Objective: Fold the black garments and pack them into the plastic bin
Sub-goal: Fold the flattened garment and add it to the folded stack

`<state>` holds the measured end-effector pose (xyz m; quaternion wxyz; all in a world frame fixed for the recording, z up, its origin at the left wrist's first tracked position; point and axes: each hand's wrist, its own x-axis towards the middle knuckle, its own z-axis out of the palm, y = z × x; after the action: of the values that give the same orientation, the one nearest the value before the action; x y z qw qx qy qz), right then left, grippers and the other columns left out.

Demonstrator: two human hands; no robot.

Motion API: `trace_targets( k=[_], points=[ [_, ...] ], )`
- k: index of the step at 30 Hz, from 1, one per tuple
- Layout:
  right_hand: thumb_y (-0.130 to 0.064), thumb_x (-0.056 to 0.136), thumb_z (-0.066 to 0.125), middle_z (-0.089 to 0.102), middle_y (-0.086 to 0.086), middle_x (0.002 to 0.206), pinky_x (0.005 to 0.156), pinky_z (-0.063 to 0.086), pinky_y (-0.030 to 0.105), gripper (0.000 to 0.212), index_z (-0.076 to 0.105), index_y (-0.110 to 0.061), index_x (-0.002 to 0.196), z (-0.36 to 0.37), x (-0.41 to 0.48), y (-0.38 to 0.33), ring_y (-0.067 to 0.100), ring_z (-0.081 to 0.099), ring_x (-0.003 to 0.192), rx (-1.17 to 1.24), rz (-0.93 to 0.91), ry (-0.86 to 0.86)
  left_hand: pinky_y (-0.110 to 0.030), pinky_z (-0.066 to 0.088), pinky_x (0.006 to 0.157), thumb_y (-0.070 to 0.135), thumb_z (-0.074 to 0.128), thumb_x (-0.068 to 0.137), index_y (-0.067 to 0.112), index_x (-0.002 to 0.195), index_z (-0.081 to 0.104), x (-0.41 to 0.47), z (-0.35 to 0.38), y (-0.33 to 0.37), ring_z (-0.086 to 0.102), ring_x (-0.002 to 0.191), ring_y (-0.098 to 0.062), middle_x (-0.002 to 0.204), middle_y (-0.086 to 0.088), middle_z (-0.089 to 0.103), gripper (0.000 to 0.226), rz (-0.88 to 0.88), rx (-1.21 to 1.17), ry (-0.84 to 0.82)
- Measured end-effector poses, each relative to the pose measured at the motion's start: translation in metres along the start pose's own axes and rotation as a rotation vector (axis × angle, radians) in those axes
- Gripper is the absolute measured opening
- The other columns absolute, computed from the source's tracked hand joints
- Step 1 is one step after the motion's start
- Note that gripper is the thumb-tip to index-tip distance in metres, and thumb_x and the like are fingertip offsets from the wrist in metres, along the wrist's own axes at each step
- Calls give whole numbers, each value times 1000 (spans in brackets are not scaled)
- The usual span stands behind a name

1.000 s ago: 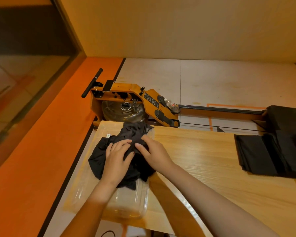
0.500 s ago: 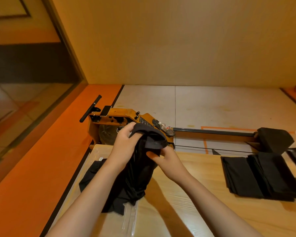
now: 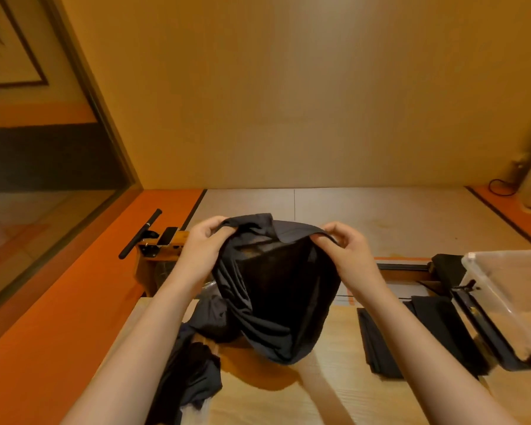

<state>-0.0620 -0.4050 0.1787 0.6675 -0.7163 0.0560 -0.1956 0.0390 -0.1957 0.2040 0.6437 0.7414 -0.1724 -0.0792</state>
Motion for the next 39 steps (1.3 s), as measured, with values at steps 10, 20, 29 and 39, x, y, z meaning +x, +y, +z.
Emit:
trace_targets(
  k=[10,20,29,39],
  points=[
    [-10,87,65,67,-3,82,70,50,31,9,66,-19,84,-27,-8,64,6,61,78,-443,38,2,-25,44,75,10,61,90,12,58,43,-12,15,-72,60,84,-2,87,14,67,37,-137,167,-122],
    [-31,91,63,32,-7,149,115,28,37,76,19,-24,153,-5,-62,174,15,27,141,-511,404,-336,-45,38,106,51,69,81,10,139,35,-48,10,-193,37,132,-34,142,-13,41,79,-688,962,-192],
    [-34,89,63,47,5,138,104,42,40,65,34,-17,145,5,-115,243,23,42,129,-753,620,-221,-40,29,115,34,62,92,17,149,29,-64,26,-234,28,141,-21,154,-3,32,68,-313,868,-372],
    [-54,83,62,51,-3,107,65,39,29,44,48,-21,109,37,-123,258,16,49,104,-983,642,-35,-45,38,109,37,57,95,13,147,31,-50,39,-275,39,136,-26,146,-6,44,63,-554,568,-298]
  ],
)
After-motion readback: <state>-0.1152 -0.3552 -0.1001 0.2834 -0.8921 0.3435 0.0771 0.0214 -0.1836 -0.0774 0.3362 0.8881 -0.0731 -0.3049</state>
